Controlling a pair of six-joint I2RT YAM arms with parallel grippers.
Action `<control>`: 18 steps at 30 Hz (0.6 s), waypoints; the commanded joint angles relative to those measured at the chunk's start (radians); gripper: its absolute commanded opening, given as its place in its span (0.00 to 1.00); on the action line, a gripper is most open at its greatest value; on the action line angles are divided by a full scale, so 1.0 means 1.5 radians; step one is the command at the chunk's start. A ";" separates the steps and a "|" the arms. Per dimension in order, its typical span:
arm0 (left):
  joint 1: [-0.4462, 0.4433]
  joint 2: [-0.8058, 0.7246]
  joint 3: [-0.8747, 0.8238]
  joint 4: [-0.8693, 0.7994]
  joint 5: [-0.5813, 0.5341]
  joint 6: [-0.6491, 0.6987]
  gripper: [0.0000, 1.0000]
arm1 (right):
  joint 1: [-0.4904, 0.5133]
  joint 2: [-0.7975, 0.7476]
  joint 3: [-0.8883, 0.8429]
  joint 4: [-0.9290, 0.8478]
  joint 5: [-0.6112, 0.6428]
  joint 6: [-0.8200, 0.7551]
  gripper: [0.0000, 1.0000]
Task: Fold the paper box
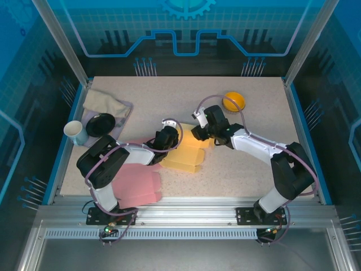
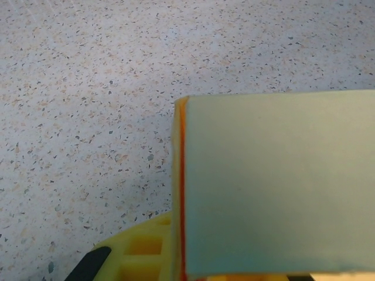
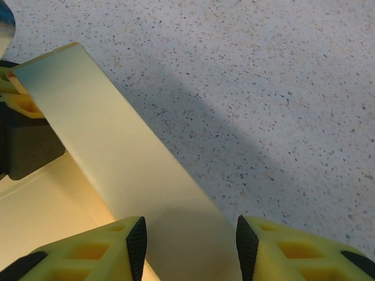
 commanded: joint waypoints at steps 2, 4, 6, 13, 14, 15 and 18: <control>-0.007 -0.004 -0.008 -0.037 -0.027 -0.037 0.03 | 0.009 -0.047 0.057 -0.085 0.032 0.043 0.48; -0.011 -0.005 -0.008 -0.042 -0.030 -0.048 0.03 | 0.005 -0.057 0.084 -0.124 0.053 0.080 0.50; -0.015 -0.003 -0.005 -0.050 -0.035 -0.058 0.03 | -0.003 -0.057 0.121 -0.181 0.052 0.110 0.50; -0.025 -0.006 0.006 -0.084 -0.056 -0.106 0.02 | -0.049 -0.047 0.148 -0.245 -0.045 0.234 0.51; -0.028 -0.006 0.008 -0.087 -0.057 -0.111 0.02 | -0.058 -0.048 0.135 -0.229 -0.064 0.255 0.51; -0.029 -0.006 0.008 -0.089 -0.056 -0.113 0.02 | -0.067 -0.047 0.125 -0.216 -0.085 0.270 0.51; -0.039 -0.004 0.016 -0.100 -0.065 -0.115 0.02 | -0.085 -0.032 0.107 -0.187 -0.138 0.301 0.51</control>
